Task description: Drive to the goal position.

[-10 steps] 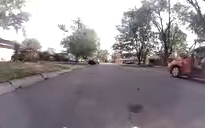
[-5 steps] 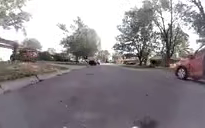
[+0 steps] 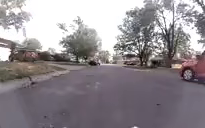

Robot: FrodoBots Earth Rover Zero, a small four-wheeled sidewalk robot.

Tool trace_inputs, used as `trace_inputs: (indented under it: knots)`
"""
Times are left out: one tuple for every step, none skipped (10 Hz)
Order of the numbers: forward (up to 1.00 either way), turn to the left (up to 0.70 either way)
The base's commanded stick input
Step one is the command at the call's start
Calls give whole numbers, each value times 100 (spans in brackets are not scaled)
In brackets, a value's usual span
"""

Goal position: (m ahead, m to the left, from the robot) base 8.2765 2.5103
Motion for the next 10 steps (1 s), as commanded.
trace_inputs:
  knots:
    - [85,0]
    - [85,0]
    - [85,0]
    - [85,0]
    - [85,0]
    - [85,0]
    - [85,0]
    - [85,0]
    - [85,0]
    - [85,0]
